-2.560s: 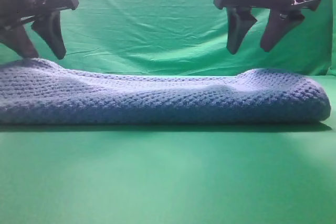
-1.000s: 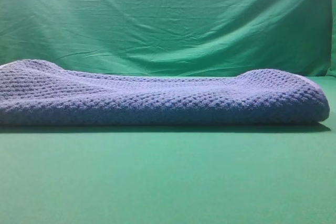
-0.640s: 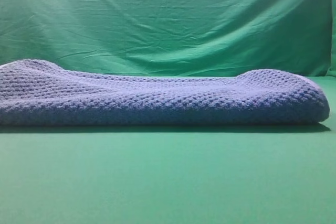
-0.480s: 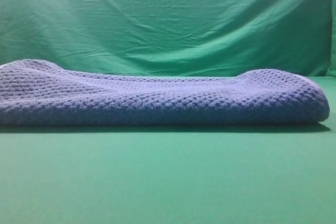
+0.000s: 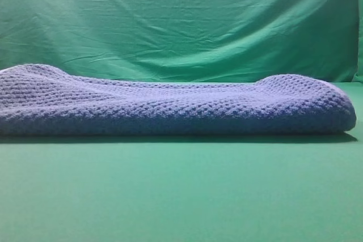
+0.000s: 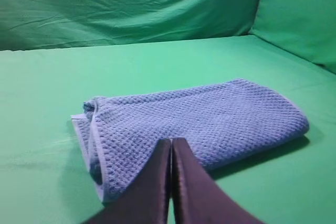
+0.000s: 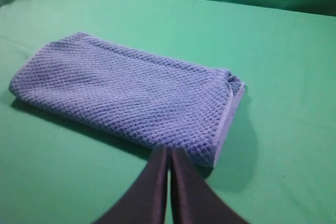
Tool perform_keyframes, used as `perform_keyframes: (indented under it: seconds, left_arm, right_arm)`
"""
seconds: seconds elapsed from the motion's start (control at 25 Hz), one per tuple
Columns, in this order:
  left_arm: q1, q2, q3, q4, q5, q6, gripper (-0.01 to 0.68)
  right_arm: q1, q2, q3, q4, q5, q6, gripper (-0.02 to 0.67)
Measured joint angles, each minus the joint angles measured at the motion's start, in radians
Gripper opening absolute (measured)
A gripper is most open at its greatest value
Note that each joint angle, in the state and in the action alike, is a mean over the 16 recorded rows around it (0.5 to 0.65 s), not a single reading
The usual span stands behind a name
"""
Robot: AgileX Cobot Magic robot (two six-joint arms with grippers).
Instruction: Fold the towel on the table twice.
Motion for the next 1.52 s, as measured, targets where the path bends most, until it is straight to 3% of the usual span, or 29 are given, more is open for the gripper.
perform_keyframes:
  seconds: [1.12,1.52]
  left_arm:
    - [0.000,-0.002,0.190,0.076,-0.090,-0.005,0.000]
    - [0.000,-0.002,0.294,0.080,-0.184,-0.005,0.000]
  right_arm:
    - [0.000,-0.029,0.104,0.007,-0.093,-0.006,0.000]
    - [0.000,-0.024,0.257,-0.033,-0.295,-0.006,0.000]
